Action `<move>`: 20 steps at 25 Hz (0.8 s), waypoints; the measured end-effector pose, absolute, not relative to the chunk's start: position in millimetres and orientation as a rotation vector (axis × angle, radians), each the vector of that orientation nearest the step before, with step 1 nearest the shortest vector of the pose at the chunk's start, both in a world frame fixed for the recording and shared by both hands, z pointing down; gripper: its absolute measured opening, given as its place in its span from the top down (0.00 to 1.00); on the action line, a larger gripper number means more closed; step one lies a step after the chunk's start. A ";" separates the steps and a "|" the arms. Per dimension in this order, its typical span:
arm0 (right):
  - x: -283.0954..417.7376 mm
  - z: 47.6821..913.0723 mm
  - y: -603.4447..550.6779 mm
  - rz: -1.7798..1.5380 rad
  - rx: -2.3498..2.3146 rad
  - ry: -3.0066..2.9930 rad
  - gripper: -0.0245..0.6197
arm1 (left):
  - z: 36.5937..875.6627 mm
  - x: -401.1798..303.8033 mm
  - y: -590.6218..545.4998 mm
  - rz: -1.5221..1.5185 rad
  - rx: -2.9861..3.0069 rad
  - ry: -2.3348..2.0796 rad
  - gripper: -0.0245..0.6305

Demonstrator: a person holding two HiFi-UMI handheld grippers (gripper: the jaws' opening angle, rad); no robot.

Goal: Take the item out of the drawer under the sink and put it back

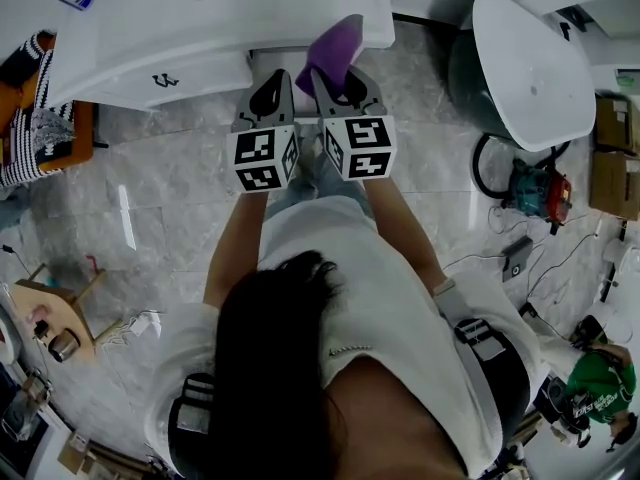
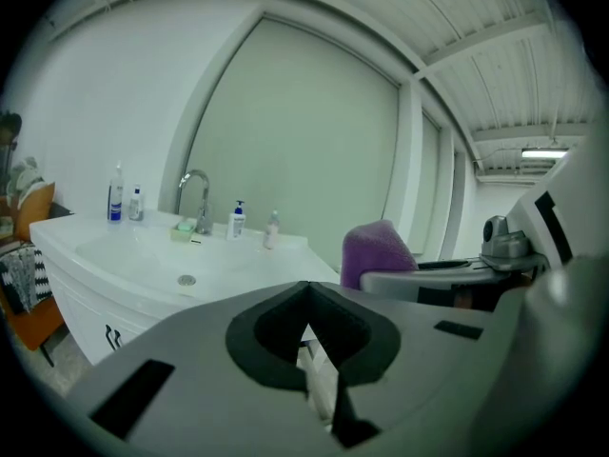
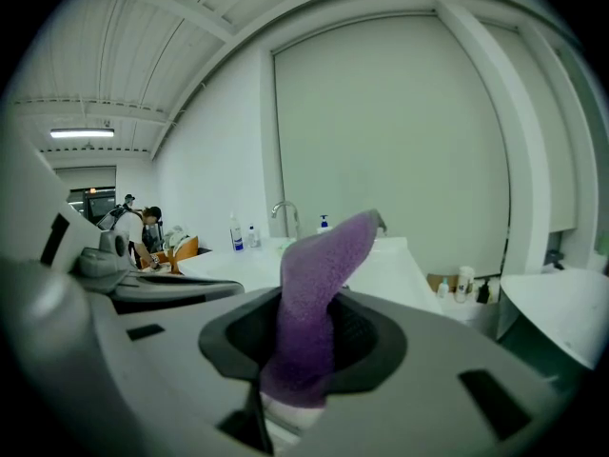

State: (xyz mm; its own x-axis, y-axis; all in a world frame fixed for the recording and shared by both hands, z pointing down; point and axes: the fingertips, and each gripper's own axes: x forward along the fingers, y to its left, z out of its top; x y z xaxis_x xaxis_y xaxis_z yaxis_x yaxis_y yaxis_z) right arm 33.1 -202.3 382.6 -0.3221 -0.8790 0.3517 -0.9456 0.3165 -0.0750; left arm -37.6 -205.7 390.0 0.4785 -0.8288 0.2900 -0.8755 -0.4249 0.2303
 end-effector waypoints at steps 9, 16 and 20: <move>34.3 373.4 -197.9 0.345 1.662 -2.343 0.76 | 379.3 -31.3 -198.7 0.154 2.407 -1.433 0.96; 32.7 370.7 -196.7 0.326 1.639 -2.358 0.76 | 376.1 -26.5 -197.3 0.158 2.411 -1.444 0.96; 33.4 364.4 -197.2 0.290 1.633 -2.374 0.76 | 374.3 -27.6 -198.2 0.157 2.407 -1.466 0.96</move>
State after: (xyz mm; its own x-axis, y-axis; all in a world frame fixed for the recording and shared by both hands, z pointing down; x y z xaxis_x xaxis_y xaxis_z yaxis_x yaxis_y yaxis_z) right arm 33.4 -197.2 364.4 -0.3438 -0.8862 0.3105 -0.9349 0.3542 -0.0243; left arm -27.6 -198.2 374.3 0.4681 -0.8461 0.2548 -0.8809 -0.4238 0.2108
